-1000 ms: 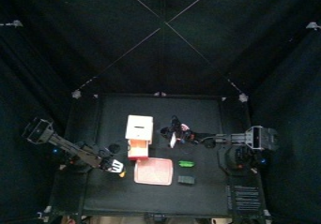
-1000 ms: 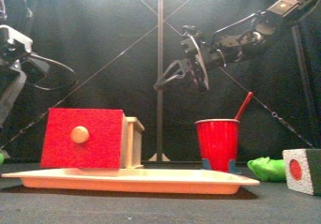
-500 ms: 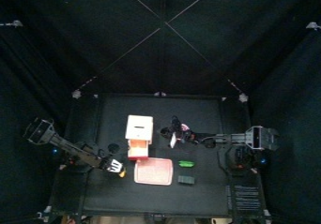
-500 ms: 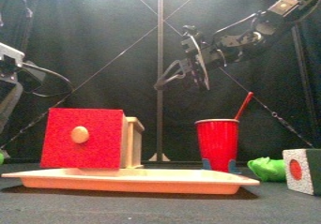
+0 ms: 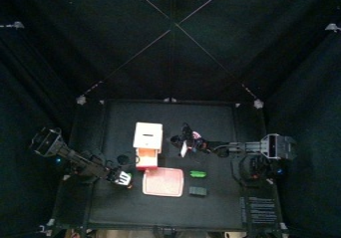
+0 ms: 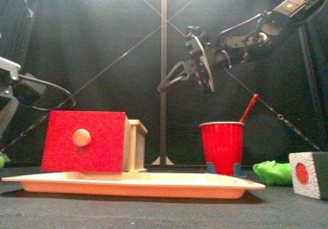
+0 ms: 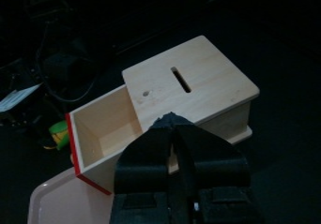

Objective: Grab corn

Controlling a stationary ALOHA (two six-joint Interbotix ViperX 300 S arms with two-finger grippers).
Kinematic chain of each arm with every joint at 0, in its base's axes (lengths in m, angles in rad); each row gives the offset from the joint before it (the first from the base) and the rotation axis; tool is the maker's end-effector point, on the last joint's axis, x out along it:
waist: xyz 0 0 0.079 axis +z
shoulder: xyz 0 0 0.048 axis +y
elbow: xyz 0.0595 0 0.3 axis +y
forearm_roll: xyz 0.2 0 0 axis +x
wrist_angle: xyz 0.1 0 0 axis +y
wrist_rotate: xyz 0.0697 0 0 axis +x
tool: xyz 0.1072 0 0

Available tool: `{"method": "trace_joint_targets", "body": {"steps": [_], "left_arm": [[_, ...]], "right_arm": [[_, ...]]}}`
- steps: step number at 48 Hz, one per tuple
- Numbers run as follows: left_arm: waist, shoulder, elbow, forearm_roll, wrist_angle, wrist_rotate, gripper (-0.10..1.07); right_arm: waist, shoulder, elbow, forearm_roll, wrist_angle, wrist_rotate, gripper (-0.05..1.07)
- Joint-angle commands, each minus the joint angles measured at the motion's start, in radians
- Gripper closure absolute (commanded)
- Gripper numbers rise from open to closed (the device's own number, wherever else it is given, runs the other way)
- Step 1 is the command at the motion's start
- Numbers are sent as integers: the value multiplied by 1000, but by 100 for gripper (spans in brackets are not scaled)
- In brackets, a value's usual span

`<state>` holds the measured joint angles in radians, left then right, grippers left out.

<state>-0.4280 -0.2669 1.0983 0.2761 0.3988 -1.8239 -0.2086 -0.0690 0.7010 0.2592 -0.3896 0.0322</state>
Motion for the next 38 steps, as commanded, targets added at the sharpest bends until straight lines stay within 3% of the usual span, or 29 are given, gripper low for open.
{"method": "trace_joint_targets", "body": {"steps": [1, 24, 38], "left_arm": [[-2, 3, -8, 3, 0, -3, -6], [2, 2, -8, 21, 3, -3, 15], [0, -101, -6, 32, 11, 3, 16]], "right_arm": [[0, -37, -9, -2, -8, -2, 100], [2, -38, -9, 0, -8, -2, 100], [2, -37, -6, 0, -8, -2, 100]]}}
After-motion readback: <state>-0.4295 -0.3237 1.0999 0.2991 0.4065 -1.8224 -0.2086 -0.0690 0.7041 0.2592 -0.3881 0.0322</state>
